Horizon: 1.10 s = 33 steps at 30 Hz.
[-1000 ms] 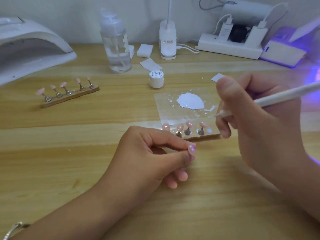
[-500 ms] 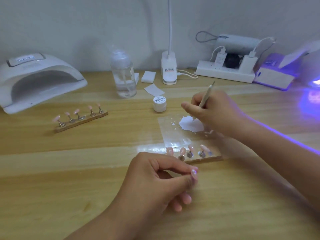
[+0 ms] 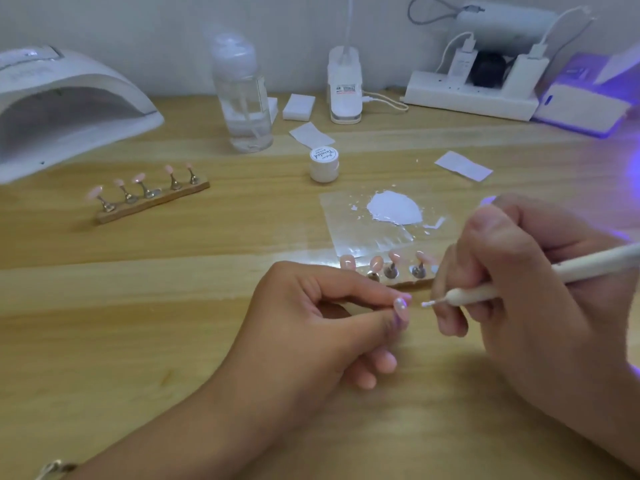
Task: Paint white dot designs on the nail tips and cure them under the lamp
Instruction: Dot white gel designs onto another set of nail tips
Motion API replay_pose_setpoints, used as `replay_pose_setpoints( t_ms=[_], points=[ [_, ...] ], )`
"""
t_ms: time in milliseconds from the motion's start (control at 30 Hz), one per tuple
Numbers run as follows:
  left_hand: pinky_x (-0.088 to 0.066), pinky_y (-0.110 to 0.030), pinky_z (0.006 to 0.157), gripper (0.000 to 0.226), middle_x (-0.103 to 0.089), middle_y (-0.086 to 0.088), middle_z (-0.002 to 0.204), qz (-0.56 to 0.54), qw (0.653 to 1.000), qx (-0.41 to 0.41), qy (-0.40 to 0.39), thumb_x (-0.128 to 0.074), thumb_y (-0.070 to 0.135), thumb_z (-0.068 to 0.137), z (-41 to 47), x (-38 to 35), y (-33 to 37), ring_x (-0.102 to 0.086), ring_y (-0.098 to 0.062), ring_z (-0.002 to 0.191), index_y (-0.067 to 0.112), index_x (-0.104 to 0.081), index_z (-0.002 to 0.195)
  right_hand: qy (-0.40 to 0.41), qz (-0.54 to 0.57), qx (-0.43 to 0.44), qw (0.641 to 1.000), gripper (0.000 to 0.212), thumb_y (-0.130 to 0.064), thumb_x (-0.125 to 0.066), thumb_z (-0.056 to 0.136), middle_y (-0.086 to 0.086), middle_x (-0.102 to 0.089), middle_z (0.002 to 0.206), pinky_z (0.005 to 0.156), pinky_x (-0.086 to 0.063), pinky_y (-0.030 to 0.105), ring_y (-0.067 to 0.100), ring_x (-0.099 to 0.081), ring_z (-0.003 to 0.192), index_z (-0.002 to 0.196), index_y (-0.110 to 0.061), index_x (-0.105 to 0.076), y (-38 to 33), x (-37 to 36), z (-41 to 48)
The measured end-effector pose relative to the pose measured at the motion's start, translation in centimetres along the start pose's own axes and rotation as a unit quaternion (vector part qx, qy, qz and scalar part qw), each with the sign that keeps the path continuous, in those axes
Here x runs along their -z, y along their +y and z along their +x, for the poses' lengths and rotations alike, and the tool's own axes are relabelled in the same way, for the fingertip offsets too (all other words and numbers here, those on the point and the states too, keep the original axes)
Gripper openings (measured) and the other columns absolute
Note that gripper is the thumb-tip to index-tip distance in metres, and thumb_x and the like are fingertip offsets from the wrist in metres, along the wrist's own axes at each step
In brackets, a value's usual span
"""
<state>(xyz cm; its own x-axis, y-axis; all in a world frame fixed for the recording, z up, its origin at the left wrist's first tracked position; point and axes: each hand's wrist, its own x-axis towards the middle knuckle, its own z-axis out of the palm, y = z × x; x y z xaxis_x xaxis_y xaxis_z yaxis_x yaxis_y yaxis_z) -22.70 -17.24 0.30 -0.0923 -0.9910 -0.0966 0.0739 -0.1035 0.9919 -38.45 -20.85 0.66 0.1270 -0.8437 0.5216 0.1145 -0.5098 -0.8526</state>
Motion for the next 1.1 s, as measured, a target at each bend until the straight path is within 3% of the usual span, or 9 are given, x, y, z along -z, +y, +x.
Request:
replay_pose_setpoints(
  t_ms=[333,1100],
  points=[
    [-0.050,-0.024,0.040,0.013,-0.076,-0.007,0.069,0.007,1.000,-0.009,-0.014,-0.080,0.013,0.067,-0.03,0.02,0.02,-0.064,-0.016,0.045,0.009,-0.080,0.080,-0.036,-0.026,0.015,0.999,0.036,-0.017,-0.048,0.095,-0.017,-0.050,0.047,0.045,-0.039,0.018,0.022,-0.057,0.038,0.060,-0.020,-0.048,0.72,-0.21,-0.21],
    [-0.049,-0.023,0.038,0.013,-0.075,-0.007,0.068,0.019,1.000,-0.011,-0.006,-0.079,0.013,0.067,-0.02,-0.10,-0.01,-0.064,-0.016,0.044,0.009,-0.080,0.079,-0.054,-0.057,0.010,0.997,0.036,-0.018,-0.049,0.096,-0.019,-0.048,0.046,0.045,-0.043,0.022,0.020,-0.058,0.040,0.060,-0.018,-0.047,1.00,-0.10,-0.32]
  ],
)
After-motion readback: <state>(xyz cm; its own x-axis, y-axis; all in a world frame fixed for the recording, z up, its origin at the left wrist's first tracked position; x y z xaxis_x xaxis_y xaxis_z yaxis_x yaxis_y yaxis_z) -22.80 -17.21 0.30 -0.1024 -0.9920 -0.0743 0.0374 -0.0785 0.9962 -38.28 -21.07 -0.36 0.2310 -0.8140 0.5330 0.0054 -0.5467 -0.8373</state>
